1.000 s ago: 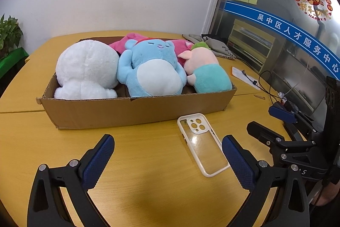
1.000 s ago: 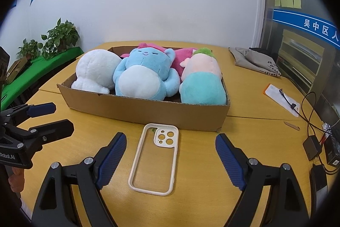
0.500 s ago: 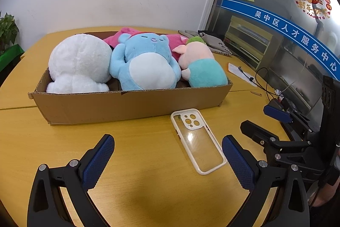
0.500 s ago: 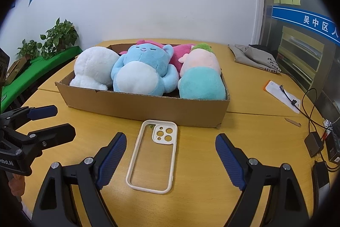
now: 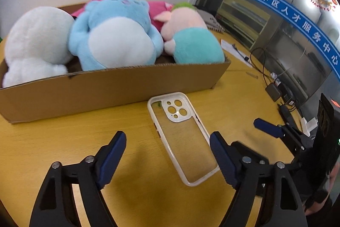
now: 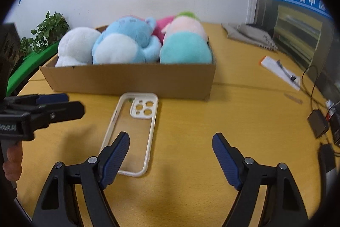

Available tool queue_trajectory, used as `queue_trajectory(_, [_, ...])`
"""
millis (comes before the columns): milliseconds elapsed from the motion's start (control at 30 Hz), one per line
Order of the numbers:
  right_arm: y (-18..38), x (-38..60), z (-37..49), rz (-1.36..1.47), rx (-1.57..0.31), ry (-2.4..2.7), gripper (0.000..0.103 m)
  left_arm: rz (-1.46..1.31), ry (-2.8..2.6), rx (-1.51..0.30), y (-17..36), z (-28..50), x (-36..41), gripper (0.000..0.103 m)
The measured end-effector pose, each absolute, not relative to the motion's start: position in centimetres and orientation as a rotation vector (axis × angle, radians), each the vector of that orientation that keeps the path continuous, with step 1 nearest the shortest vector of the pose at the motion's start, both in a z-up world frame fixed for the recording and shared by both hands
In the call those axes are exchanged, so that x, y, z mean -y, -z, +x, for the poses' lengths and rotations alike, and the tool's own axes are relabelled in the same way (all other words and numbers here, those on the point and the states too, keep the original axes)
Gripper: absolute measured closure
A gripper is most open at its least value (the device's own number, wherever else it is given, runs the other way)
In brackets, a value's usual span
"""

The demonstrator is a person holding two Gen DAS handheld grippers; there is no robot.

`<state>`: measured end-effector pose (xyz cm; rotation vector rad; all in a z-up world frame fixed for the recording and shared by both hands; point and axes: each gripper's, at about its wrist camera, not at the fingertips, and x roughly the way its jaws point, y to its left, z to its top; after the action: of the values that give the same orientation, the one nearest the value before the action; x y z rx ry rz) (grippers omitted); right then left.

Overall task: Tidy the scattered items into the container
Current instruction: 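Move both grippers to the white phone case on the table, then close both grippers on the white phone case edge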

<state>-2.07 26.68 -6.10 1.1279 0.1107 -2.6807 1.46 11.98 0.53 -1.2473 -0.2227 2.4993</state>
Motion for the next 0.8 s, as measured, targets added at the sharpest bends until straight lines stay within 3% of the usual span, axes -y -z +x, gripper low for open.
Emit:
queue_trajectory(67, [7.2, -26.2, -2.4, 1.155, -0.124, 2.651, 0.029, -1.284, -2.468, 0.204, 0.5, 0.6, -13.0, 0.031])
queue_trajectory(100, [7.7, -26.1, -2.4, 1.164, -0.138, 2.643, 0.03, -1.303, -2.453, 0.194, 1.0, 0.2, -13.4, 0.039])
queue_trajectory(233, [9.7, -25.9, -3.2, 1.247, -0.153, 2.615, 0.059, -1.384, -2.42, 0.175, 2.9, -1.0, -14.4, 0.071])
queue_trajectory(333, [9.9, -25.6, -3.1, 1.233, -0.159, 2.601, 0.07, -1.387, -2.444, 0.153, 2.8, -1.2, -14.3, 0.084])
queue_trajectory(433, [9.8, -24.8, -2.8, 1.218, -0.171, 2.549, 0.097, -1.396, -2.44, 0.184, 2.9, -1.2, -13.6, 0.09])
queue_trajectory(633, [9.8, -24.0, -1.7, 1.196, -0.196, 2.55, 0.097, -1.389, -2.442, 0.221, 2.4, -0.5, -12.4, 0.091])
queue_trajectory(800, [6.7, -23.3, -0.3, 1.087, -0.198, 2.585, 0.097, -1.254, -2.503, 0.234, -1.6, 1.2, -11.0, 0.091])
